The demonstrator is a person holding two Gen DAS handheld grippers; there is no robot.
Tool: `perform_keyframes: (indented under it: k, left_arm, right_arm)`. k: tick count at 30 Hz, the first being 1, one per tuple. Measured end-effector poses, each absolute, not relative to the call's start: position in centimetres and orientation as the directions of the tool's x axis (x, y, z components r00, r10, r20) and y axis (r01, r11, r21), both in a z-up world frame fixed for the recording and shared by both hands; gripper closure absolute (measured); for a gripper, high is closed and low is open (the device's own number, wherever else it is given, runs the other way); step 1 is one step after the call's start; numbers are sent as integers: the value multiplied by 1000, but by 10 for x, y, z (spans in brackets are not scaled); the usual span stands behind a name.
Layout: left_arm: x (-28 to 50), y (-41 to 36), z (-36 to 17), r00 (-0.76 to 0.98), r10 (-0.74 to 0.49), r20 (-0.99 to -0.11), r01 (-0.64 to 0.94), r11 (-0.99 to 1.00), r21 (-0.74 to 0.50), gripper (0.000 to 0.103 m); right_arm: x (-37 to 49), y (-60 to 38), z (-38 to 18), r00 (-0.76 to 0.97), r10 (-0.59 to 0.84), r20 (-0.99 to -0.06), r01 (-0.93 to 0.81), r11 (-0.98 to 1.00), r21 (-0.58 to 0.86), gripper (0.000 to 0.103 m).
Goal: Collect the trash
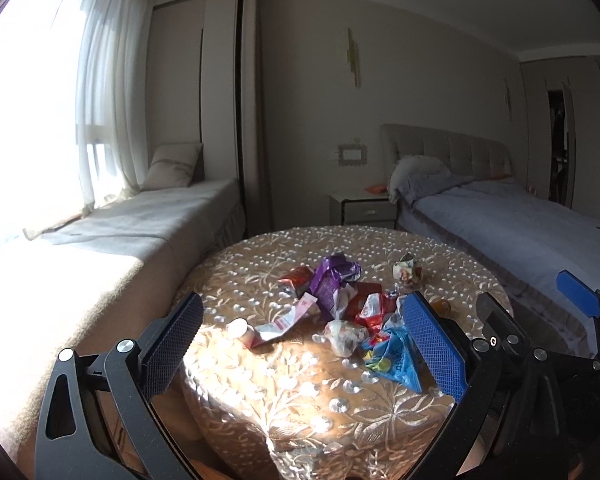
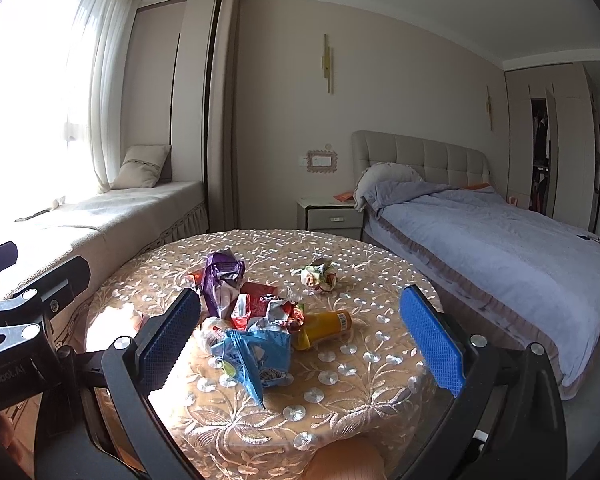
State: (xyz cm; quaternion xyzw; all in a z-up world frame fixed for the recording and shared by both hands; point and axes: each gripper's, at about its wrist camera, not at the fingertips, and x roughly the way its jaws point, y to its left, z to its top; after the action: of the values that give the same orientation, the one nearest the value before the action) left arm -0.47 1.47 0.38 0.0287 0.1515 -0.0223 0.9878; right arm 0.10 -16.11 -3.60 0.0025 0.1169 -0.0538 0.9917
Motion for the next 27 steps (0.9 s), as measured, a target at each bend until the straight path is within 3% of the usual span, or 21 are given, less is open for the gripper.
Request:
perform_keyframes:
  k: [27]
  left_arm:
    - [-4, 19, 0, 950, -30, -311, 44, 998, 41, 5]
  right_arm:
    - [0, -160, -40, 966, -103, -238, 104, 995, -7, 3]
